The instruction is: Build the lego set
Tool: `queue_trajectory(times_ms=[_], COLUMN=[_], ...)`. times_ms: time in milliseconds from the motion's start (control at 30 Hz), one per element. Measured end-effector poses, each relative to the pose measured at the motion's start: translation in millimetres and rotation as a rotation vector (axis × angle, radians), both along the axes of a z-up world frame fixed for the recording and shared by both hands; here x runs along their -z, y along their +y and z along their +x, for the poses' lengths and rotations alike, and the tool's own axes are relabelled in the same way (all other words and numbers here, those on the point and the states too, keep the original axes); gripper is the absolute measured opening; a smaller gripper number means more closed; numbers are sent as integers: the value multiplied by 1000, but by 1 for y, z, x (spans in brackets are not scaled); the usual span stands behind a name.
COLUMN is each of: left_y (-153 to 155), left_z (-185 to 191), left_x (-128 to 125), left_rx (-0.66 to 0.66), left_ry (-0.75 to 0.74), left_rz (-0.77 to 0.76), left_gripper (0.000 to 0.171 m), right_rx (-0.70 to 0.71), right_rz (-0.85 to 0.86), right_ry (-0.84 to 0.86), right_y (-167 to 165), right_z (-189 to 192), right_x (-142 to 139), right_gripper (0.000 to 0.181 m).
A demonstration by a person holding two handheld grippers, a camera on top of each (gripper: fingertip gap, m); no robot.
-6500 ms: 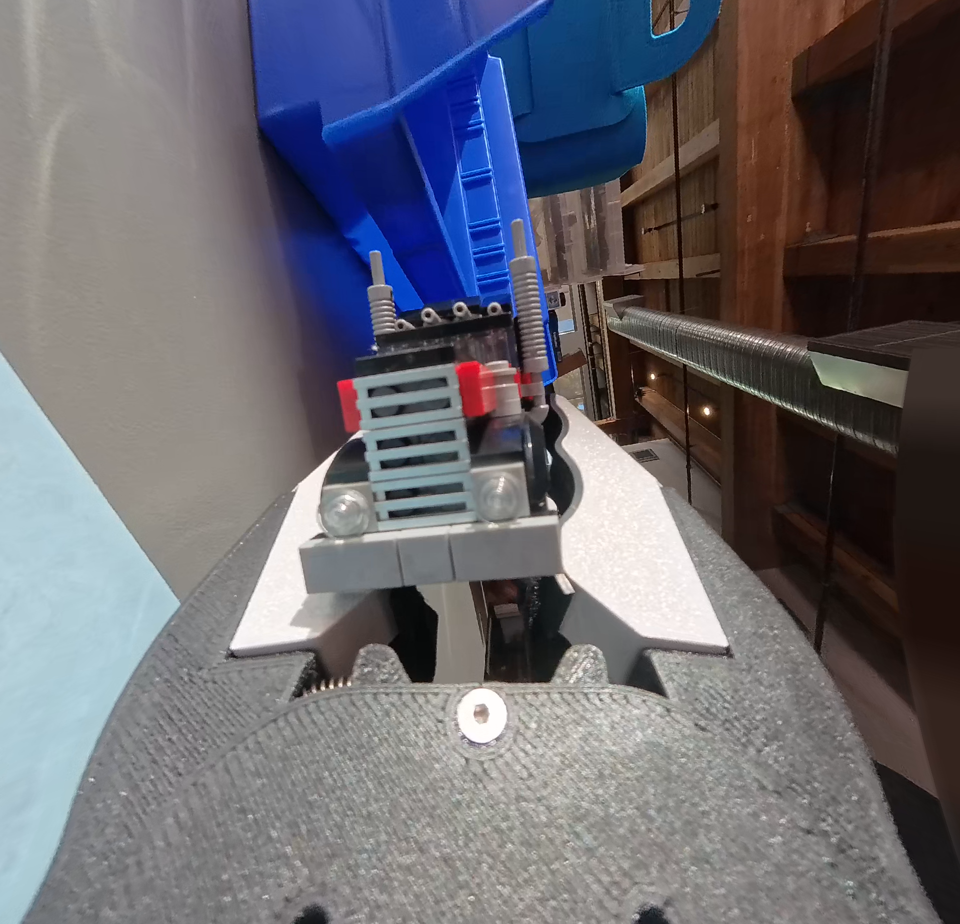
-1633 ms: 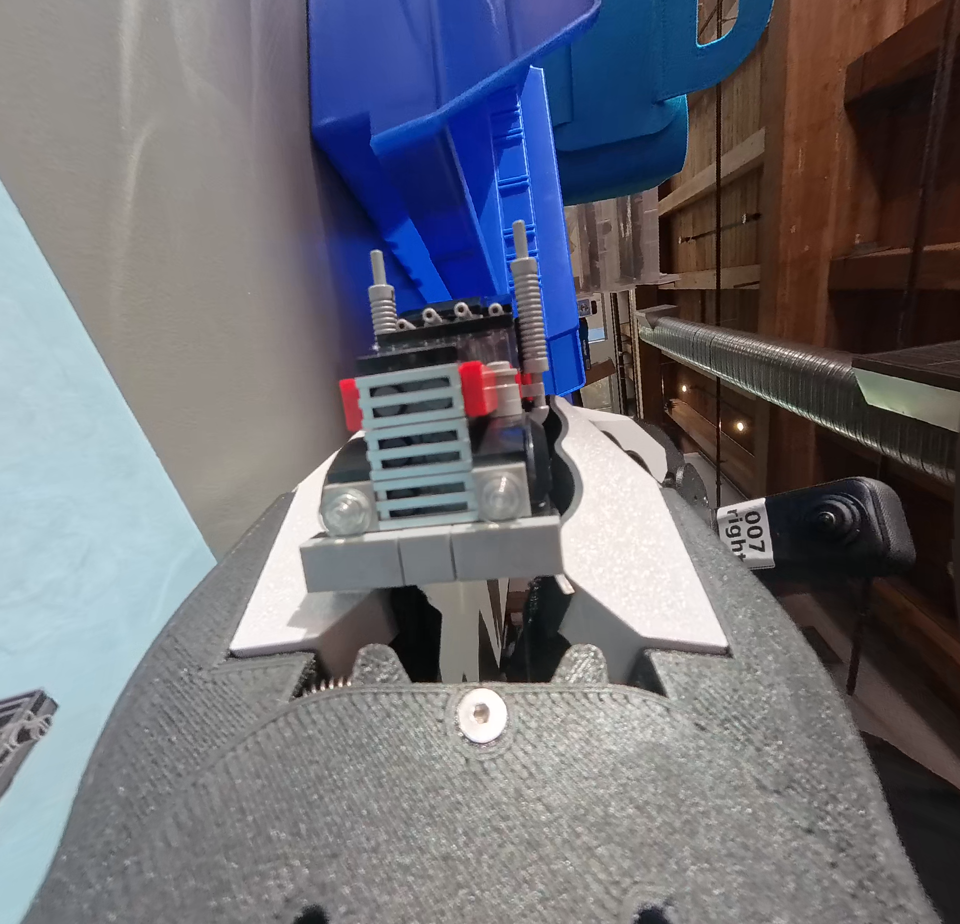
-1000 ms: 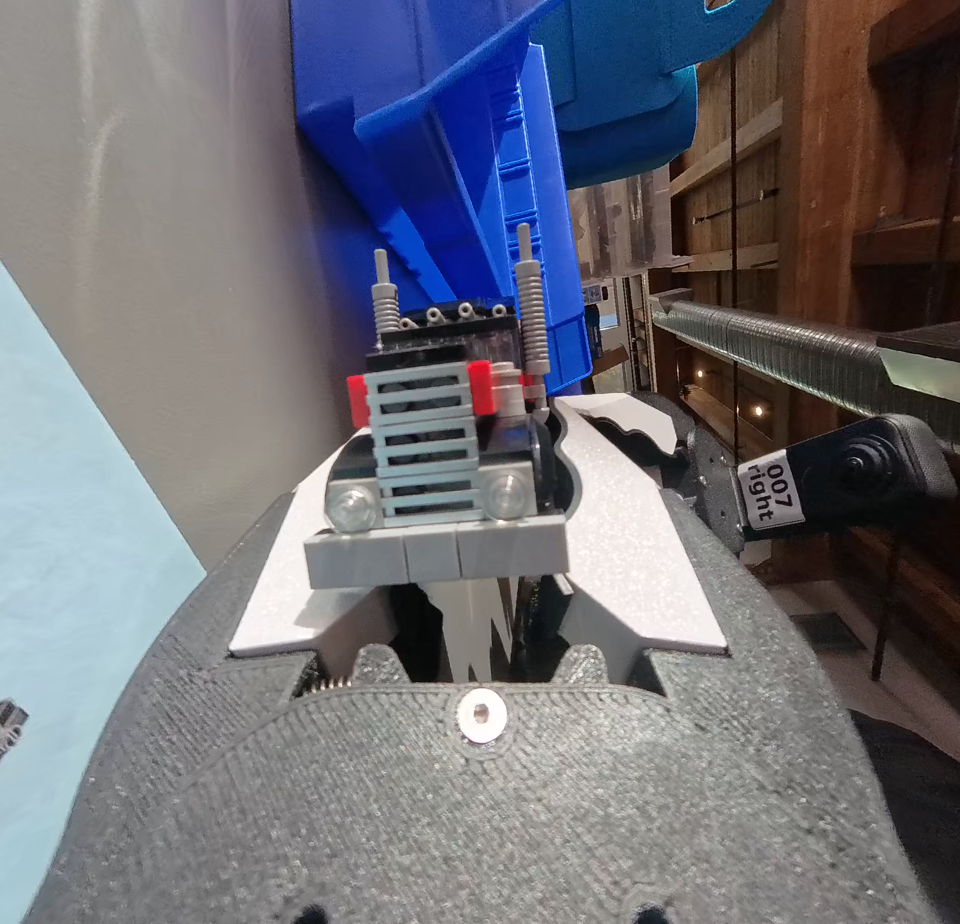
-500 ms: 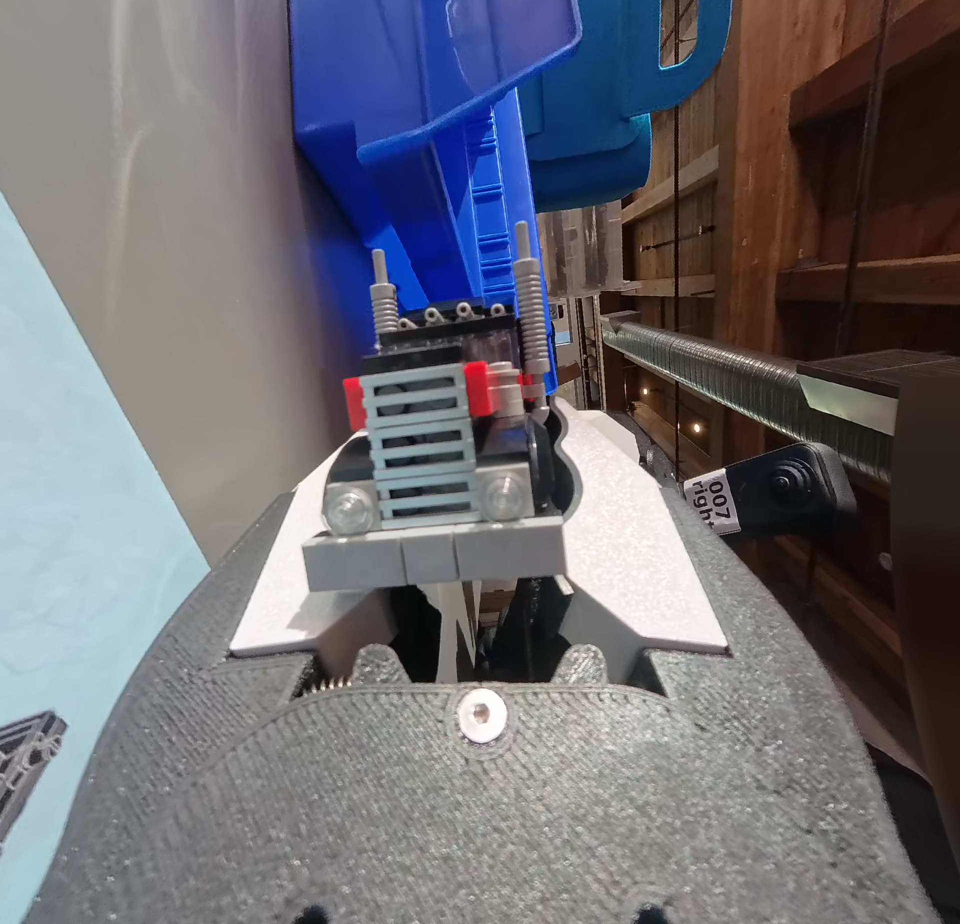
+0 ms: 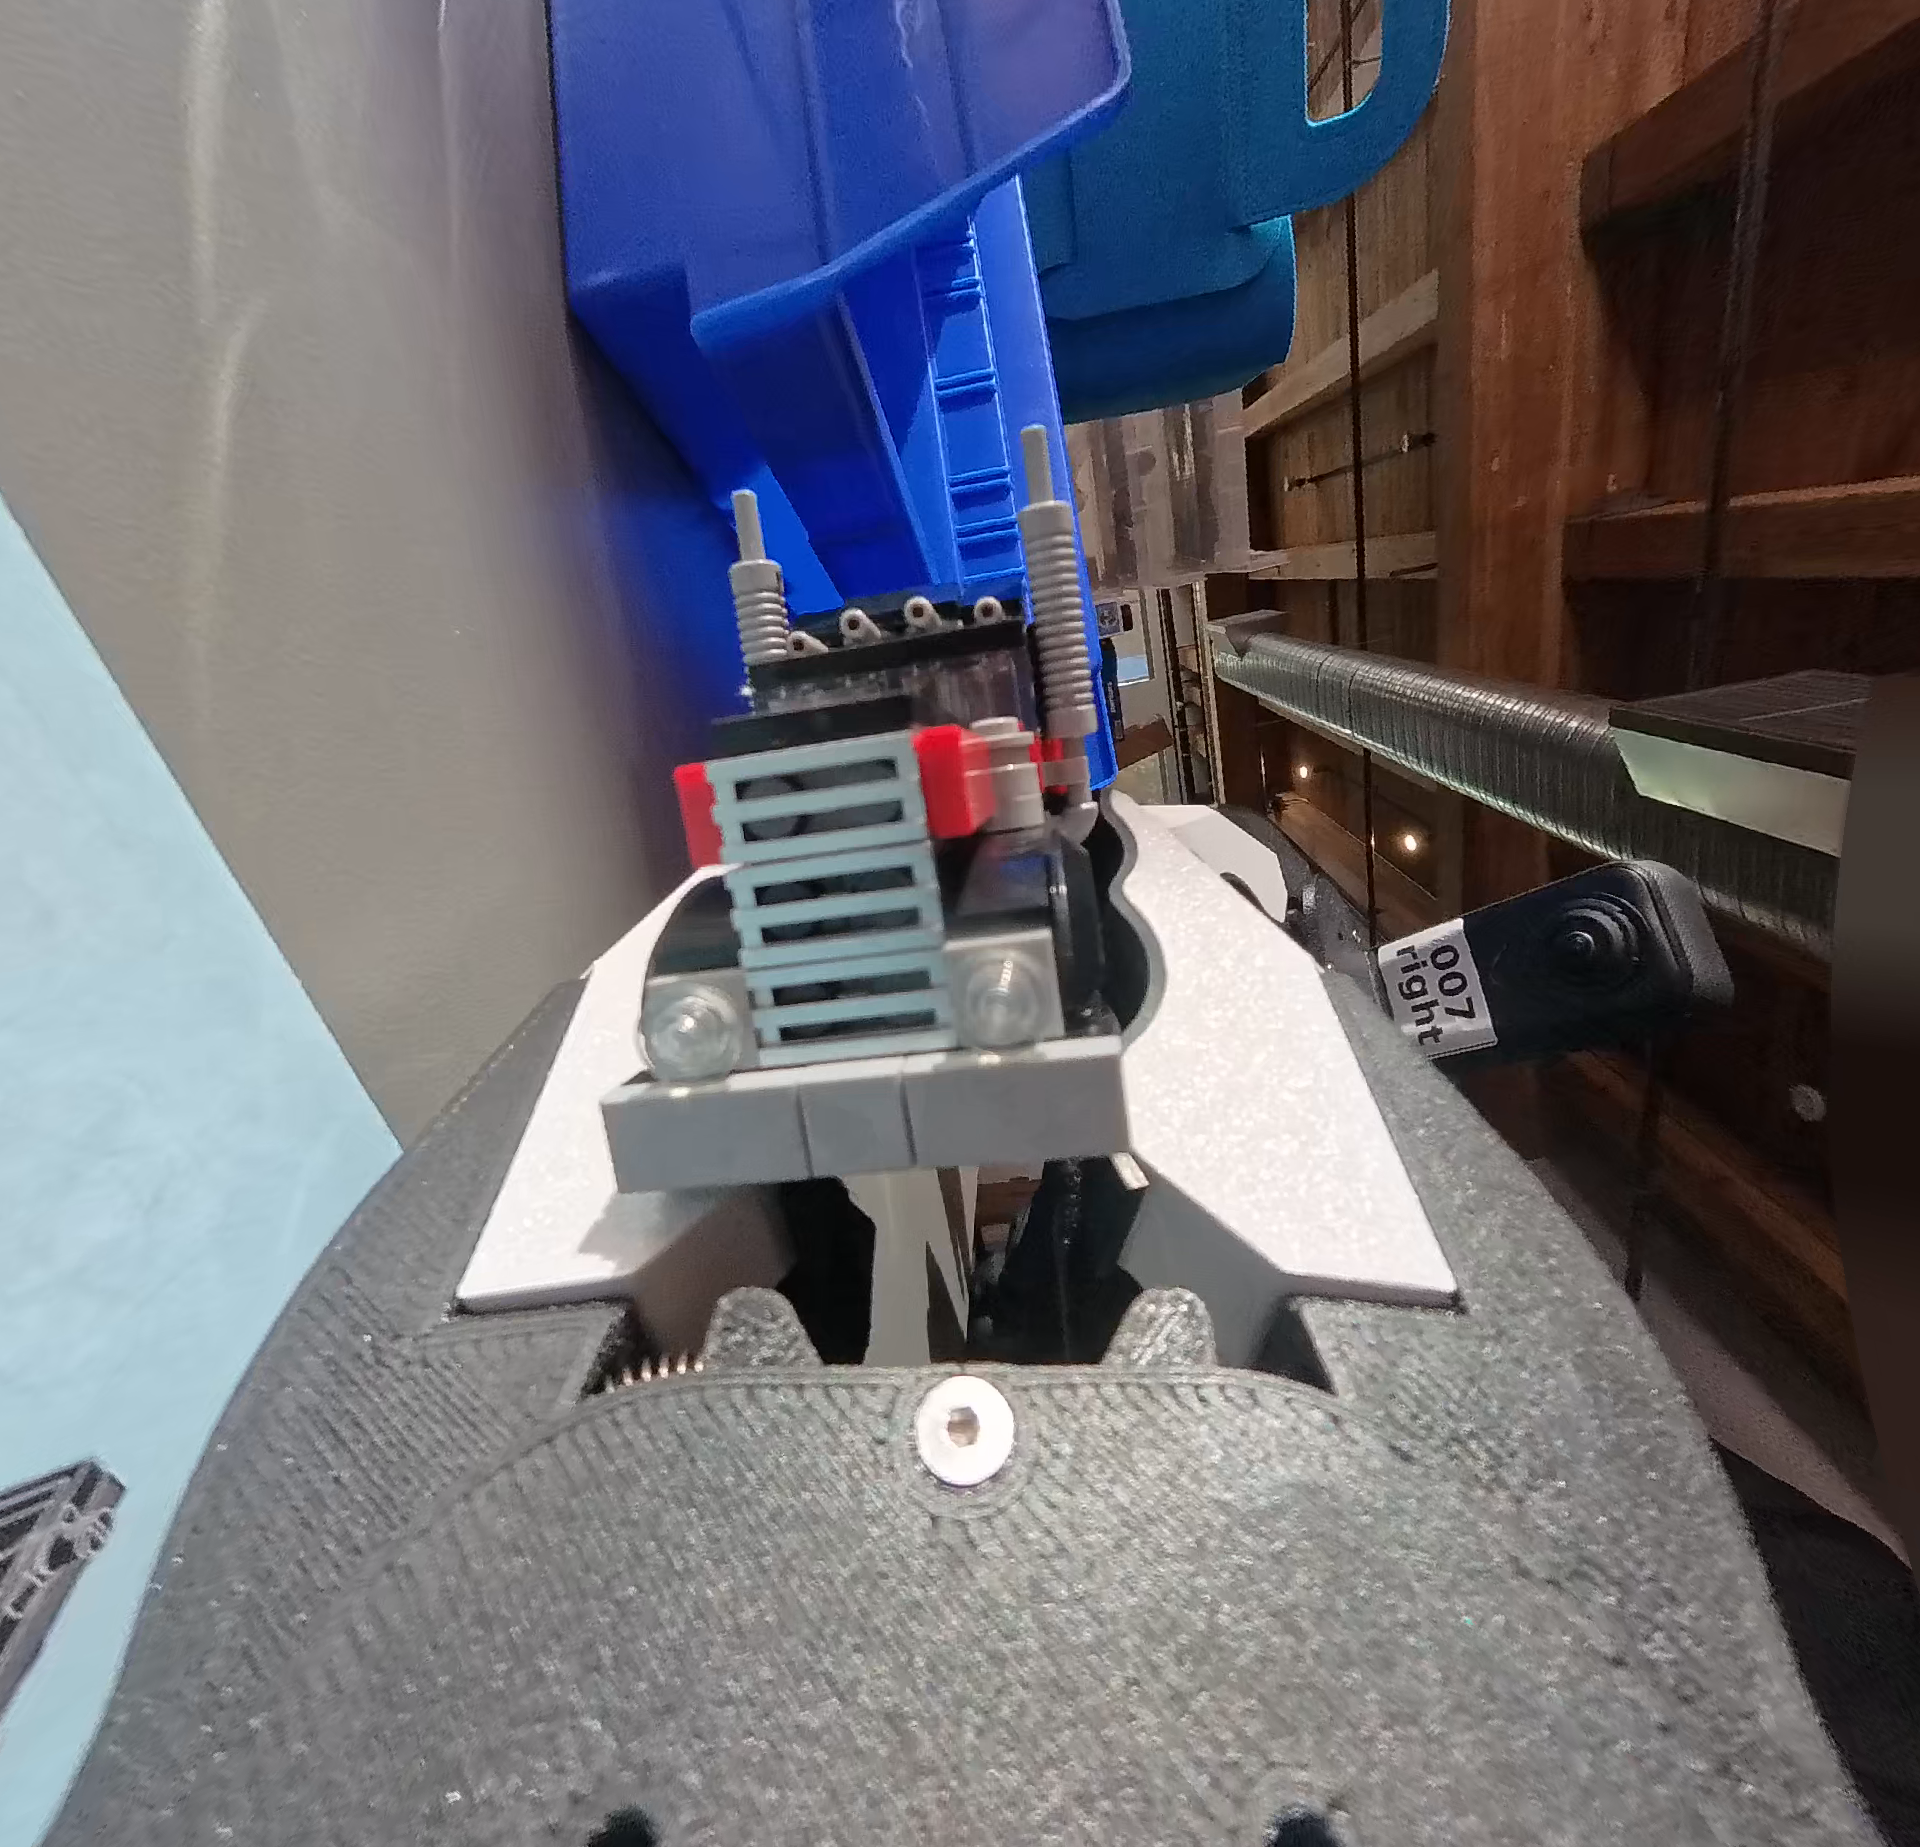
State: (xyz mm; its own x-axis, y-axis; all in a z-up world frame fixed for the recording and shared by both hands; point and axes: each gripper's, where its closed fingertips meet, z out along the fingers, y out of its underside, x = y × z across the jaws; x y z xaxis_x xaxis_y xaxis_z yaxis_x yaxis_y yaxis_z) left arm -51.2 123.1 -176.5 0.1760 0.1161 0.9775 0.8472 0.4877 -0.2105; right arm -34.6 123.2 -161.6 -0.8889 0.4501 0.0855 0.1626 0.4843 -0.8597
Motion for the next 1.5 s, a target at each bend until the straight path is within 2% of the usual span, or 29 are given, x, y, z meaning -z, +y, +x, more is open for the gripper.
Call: queue_trajectory(times_ms=[733,1333,1500], left_y=[2,6,4], left_z=[0,4,2], left_x=[-6,-7,-5], left_rx=[3,35,20], left_ry=[103,152,140], left_rz=[-77,-129,-131], left_gripper=[54,63,56], right_rx=[1,9,-7], right_rz=[41,110,144], right_ry=[-9,7,10], right_y=[2,5,4], right_z=[-3,-5,-2], right_x=[-4,-4,1], right_gripper=[24,24,24])
